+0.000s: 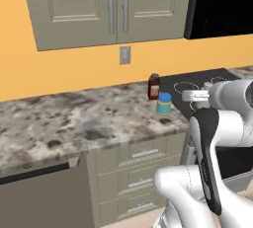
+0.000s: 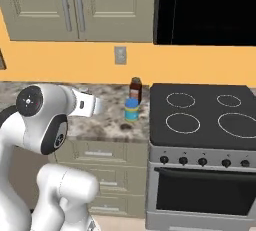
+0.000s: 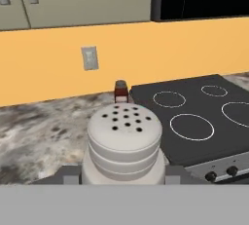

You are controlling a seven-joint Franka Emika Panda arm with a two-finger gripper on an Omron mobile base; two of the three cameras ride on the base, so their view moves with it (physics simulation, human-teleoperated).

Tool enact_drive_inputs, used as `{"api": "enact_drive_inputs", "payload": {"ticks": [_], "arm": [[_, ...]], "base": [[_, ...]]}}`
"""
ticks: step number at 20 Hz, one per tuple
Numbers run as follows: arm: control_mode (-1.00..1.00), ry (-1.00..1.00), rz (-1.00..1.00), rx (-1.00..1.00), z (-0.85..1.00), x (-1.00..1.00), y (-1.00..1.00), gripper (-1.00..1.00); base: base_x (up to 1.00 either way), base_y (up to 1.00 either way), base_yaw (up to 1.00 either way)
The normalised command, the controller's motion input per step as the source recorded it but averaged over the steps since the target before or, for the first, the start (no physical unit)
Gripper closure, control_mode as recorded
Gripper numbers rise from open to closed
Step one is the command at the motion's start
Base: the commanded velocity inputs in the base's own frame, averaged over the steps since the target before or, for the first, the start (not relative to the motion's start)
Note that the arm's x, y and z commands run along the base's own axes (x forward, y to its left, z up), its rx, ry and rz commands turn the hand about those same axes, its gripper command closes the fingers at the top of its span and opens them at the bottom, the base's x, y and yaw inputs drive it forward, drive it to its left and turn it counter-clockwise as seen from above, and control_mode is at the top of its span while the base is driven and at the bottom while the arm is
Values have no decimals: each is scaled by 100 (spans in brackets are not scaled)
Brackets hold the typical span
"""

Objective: Collect the paprika, mayonnaise, and shaker from the cabinet and place them next to the stove.

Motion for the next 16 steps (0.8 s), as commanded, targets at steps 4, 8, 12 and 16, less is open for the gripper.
{"api": "enact_drive_inputs", "payload": {"ticks": [4, 8, 12, 16], "arm": [[100, 0, 0, 0, 0, 0, 0, 100], [100, 0, 0, 0, 0, 0, 0, 100], [100, 0, 0, 0, 0, 0, 0, 100], [100, 0, 0, 0, 0, 0, 0, 100]], "base": [[9, -100, -3], [31, -100, -1], [57, -100, 0], [67, -100, 0]]}}
